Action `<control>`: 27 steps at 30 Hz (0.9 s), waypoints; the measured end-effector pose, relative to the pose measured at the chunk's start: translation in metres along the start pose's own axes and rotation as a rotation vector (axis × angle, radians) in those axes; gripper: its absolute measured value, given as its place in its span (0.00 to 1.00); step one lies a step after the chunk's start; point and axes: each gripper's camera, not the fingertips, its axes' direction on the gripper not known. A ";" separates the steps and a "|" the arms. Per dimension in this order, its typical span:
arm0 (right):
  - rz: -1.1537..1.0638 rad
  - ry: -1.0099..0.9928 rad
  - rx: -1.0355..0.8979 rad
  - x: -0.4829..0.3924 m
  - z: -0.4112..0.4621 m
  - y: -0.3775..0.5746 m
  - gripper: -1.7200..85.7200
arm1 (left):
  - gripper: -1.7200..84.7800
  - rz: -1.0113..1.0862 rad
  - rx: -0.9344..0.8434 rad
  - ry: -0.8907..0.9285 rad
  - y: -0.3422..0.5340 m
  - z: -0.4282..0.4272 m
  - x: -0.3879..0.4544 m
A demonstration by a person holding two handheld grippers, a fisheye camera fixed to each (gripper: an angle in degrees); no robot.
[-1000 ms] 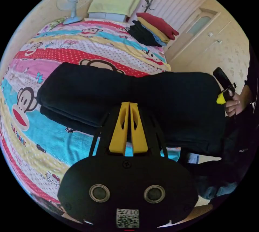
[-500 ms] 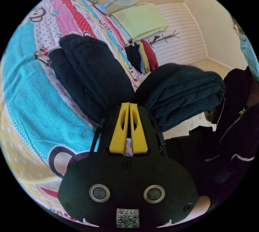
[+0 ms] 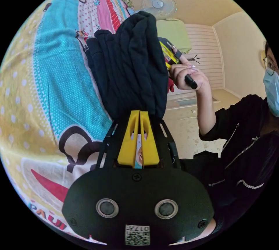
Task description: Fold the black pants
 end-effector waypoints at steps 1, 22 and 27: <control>-0.021 0.020 -0.028 -0.007 0.002 -0.003 0.15 | 0.01 -0.019 0.062 0.006 0.006 -0.010 0.001; -0.920 0.642 0.068 -0.157 0.001 0.065 0.04 | 0.01 0.155 0.321 -0.523 -0.088 0.031 0.097; -1.164 1.012 0.002 -0.097 0.089 0.036 0.03 | 0.01 0.153 0.246 -0.621 -0.095 0.067 0.080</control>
